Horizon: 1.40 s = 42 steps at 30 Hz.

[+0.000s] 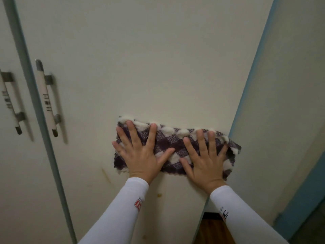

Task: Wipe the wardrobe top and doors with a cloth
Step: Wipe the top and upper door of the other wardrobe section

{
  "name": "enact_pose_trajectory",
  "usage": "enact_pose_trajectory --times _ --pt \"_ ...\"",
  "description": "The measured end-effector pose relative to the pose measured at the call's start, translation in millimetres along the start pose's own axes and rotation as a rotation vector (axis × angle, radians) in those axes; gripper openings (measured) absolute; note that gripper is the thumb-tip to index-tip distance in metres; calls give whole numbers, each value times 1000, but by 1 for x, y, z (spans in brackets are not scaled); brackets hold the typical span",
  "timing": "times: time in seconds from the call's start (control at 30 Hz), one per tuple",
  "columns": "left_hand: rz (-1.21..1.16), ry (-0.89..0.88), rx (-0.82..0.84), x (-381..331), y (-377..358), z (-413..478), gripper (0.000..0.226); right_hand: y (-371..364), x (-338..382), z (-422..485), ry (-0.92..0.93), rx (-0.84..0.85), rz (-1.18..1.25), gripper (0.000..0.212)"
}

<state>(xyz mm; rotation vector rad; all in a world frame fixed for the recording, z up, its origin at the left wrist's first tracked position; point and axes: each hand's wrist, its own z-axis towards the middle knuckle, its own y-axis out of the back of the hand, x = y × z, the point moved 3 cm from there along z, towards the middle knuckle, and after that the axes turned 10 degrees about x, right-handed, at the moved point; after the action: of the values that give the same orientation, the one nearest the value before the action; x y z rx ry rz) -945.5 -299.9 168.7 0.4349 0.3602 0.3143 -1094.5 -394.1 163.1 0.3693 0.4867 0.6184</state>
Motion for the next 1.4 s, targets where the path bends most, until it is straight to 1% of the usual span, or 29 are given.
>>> enact_pose_trajectory --times 0.13,0.3,0.47,0.57,0.7,0.77,0.87,1.07,1.23,1.4 --pt "-46 73 34 16 -6 -18 89 -3 17 -7 36 0 -6 73" --pt "-43 94 79 40 -2 -24 89 -7 42 -8 53 -7 21 75" --pt "-45 154 96 86 7 -27 90 -10 89 8 94 -32 3 76" --pt "-46 145 105 122 16 -24 89 -8 120 22 125 -55 7 75" --pt "-45 171 122 161 29 -10 88 -3 154 44 145 -85 -2 71" --pt "-44 168 120 172 35 -3 88 -2 166 55 143 -96 2 64" --pt "-83 129 115 180 38 -1 87 -1 176 61 144 -109 16 57" --pt "-85 90 124 180 37 -6 84 -5 179 58 126 -108 -32 65" --pt "-71 29 159 183 29 -19 83 -13 183 37 126 -61 -55 64" --pt "-99 48 228 183 25 -27 79 -17 186 33 103 -40 -65 63"
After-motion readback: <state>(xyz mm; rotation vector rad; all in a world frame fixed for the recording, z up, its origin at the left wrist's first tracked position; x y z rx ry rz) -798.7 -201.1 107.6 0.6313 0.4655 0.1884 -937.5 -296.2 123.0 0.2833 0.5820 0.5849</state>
